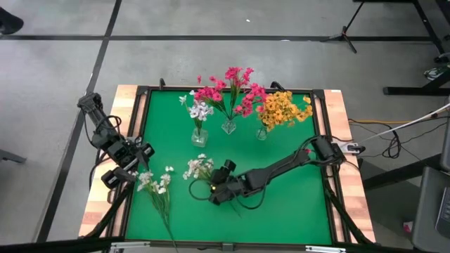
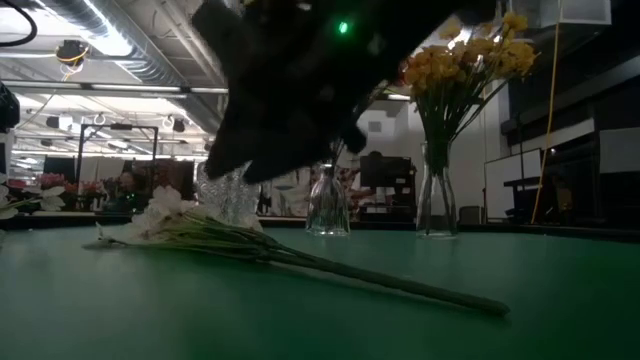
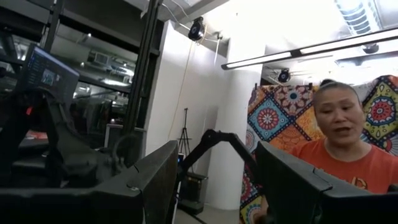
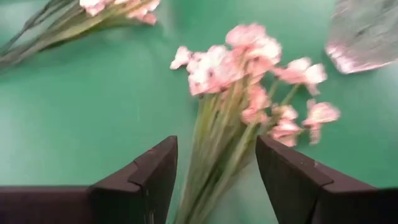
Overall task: Sort flowers into vase by color
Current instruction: Put the right white flower into the left transparent vase
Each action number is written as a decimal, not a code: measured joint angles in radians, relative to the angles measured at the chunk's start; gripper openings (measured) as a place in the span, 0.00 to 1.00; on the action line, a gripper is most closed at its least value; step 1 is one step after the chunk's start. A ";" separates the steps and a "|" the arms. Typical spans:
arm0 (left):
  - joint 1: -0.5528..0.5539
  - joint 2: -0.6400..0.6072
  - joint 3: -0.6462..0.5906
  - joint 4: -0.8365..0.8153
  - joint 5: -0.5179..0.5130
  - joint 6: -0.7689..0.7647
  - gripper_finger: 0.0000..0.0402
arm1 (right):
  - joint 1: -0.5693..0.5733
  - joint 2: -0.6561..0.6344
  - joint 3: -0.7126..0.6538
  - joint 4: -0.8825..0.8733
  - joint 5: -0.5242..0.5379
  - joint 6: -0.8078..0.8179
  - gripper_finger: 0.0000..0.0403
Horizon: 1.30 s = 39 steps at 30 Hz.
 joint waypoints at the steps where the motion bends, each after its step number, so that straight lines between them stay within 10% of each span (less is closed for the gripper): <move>1: 0.000 0.000 0.000 -0.002 0.000 0.000 0.53 | 0.001 -0.015 0.000 -0.018 0.008 0.000 0.54; 39: 0.000 0.002 0.000 -0.035 0.000 0.001 0.53 | 0.046 0.109 0.005 -0.021 0.004 0.192 0.52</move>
